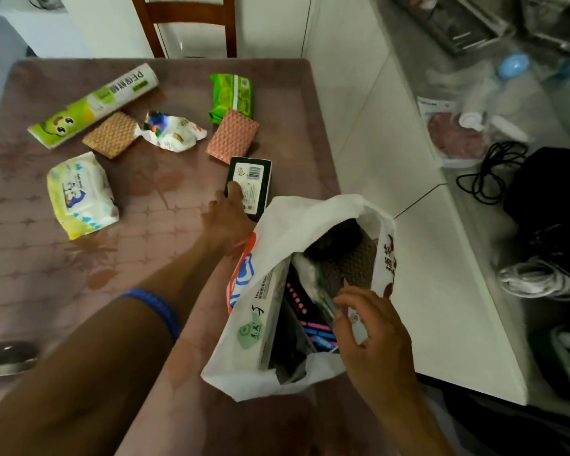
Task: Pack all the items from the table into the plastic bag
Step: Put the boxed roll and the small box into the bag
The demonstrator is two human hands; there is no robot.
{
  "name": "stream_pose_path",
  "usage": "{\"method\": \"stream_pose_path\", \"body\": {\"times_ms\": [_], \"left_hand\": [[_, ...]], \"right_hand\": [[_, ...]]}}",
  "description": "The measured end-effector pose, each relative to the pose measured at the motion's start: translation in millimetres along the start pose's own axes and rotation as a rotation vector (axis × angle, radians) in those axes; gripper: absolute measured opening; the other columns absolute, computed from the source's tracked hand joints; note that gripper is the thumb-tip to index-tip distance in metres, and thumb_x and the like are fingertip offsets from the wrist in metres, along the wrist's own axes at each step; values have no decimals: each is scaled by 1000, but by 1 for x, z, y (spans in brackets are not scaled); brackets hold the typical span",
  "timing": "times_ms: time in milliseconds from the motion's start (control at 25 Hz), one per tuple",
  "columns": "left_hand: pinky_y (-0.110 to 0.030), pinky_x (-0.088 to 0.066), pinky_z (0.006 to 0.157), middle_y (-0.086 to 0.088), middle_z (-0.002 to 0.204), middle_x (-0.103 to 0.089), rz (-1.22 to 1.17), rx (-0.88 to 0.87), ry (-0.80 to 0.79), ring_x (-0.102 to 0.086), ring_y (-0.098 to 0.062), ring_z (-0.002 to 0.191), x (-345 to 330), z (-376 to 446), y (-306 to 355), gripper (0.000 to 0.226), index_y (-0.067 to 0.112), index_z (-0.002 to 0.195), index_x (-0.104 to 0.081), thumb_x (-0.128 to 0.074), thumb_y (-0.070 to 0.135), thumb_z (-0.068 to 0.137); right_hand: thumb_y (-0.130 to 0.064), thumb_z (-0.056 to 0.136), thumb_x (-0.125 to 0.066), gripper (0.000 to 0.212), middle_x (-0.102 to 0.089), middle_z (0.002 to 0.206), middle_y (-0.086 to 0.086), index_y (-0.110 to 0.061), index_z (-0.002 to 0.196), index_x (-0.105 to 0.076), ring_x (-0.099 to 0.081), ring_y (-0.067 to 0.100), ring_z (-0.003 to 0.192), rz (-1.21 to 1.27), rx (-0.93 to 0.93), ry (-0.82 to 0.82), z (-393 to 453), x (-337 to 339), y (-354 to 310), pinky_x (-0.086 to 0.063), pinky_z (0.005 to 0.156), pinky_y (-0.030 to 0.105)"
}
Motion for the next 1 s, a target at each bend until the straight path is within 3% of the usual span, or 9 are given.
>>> {"method": "stream_pose_path", "body": {"times_ms": [120, 200, 320, 480, 680, 760, 880, 920, 1000], "left_hand": [[-50, -50, 86, -13, 113, -51, -238, 136, 70, -55, -36, 105, 3, -4, -24, 62, 17, 117, -38, -72, 35, 68], [-51, -51, 89, -14, 121, -48, -343, 153, -4, -53, -37, 112, 7, -11, -34, 70, 20, 123, -37, -76, 31, 67], [-55, -40, 102, -12, 144, -33, -237, -26, -18, -37, -37, 128, 11, -14, -20, 84, 30, 141, -29, -74, 45, 73], [-51, -43, 97, -11, 129, -45, -215, 89, -33, -44, -36, 120, -2, 16, 12, 86, 30, 132, -33, -68, 67, 62], [-57, -41, 95, -16, 129, -43, -69, 184, 25, -42, -40, 121, 0, 29, 6, 91, 23, 135, -31, -78, 47, 61], [-56, -41, 98, -14, 131, -44, -163, 200, 70, -42, -38, 123, 18, 14, -9, 91, 26, 134, -33, -76, 50, 58], [-41, -51, 90, -2, 130, -51, -363, 36, 329, -52, -20, 117, 80, -49, -10, 81, 33, 129, -39, -73, 52, 58], [-30, -54, 83, 4, 126, -53, -427, -87, 337, -54, -9, 112, 102, -82, 3, 76, 33, 127, -40, -73, 49, 60], [-13, -51, 69, 15, 120, -51, -550, -281, 160, -54, 6, 102, 124, -148, 44, 70, 34, 127, -38, -74, 41, 67]], "right_hand": [[-13, 86, -67, 19, -62, 97, -9, -20, 104, -64, -58, 4, 83, -52, 1, -110, 1, 9, 3, -41, 69, -5], [-14, 86, -67, 21, -57, 96, -14, -21, 105, -64, -58, 7, 84, -88, -6, -126, 2, 17, 3, -41, 67, -1], [-13, 86, -67, 20, -54, 94, -14, -20, 104, -64, -57, 8, 82, -89, -14, -122, 7, 18, -1, -41, 60, -2], [-17, 88, -64, 20, -56, 98, -13, -20, 108, -63, -55, 0, 81, -90, 2, -143, 6, 11, -3, -41, 60, -2], [-17, 90, -61, 30, -64, 111, -9, -25, 119, -60, -55, -3, 85, -130, -28, -152, -1, 18, 9, -41, 63, -3], [-17, 91, -57, 43, -61, 124, -9, -31, 131, -49, -58, 2, 92, -159, -34, -192, -2, 20, 10, -47, 68, 2], [-27, 92, -53, 59, -50, 141, -8, -35, 144, -26, -62, 14, 106, -323, -96, -369, 8, 13, 6, -52, 81, 23], [-30, 93, -52, 57, -51, 140, -5, -33, 144, -28, -62, 18, 109, -352, -116, -411, 11, 10, 8, -51, 82, 28], [-34, 93, -50, 43, -61, 126, 3, -27, 135, -41, -62, 23, 102, -347, -189, -432, 16, 8, 15, -49, 75, 29]]}}
Point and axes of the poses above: each hand's wrist, its own z-axis towards the middle knuckle, its own x-axis out of the back of the hand, y = z × x, the point moved 4 cm from there along z, towards the middle knuckle
